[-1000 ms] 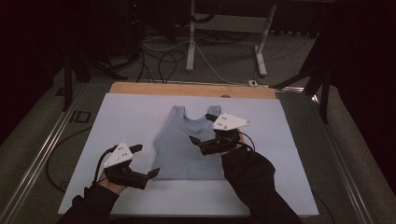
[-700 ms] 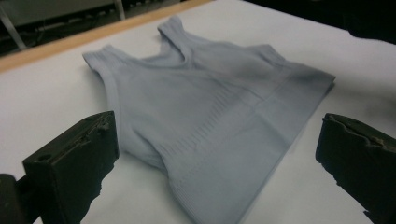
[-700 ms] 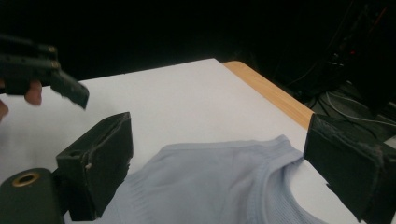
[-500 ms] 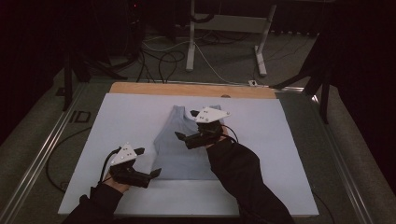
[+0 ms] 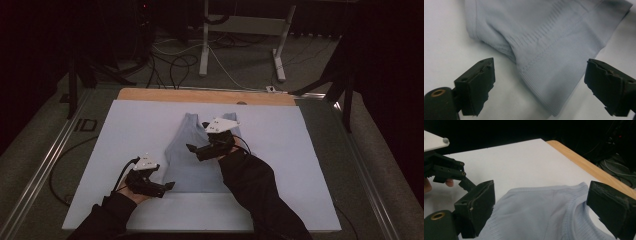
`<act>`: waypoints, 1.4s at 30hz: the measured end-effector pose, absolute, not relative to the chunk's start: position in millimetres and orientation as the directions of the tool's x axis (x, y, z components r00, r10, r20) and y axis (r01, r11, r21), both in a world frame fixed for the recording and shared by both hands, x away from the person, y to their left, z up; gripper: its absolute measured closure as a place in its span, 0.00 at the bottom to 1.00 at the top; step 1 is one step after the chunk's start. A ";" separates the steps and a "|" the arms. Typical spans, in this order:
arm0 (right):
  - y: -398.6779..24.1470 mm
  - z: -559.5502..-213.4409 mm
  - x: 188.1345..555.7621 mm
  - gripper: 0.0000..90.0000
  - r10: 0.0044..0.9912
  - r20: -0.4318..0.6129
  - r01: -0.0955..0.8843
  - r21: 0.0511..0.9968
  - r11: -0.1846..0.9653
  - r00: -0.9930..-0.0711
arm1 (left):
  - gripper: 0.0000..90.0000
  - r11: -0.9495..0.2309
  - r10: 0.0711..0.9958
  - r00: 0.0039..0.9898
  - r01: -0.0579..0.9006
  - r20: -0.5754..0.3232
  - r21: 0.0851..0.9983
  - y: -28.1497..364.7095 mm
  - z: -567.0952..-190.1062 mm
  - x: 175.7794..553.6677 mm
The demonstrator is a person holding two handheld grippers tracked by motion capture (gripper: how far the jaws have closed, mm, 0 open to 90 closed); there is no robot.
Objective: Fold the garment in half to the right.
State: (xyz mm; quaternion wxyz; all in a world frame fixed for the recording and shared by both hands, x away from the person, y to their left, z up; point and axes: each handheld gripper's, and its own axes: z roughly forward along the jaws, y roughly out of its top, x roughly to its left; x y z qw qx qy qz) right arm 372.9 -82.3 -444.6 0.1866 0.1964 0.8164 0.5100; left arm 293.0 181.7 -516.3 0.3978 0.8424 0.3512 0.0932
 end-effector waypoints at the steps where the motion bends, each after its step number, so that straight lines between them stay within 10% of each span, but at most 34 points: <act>1: -81.9 -445.9 373.2 0.09 0.510 -0.101 0.136 0.904 0.406 -0.854 | 0.17 -0.439 0.670 0.730 0.533 -0.131 0.723 181.2 -518.1 294.0; 42: -64.0 -452.9 379.1 0.09 0.485 -0.103 0.131 0.895 0.425 -0.868 | 0.85 -0.429 0.670 0.696 0.647 -0.258 0.631 166.0 -527.4 286.3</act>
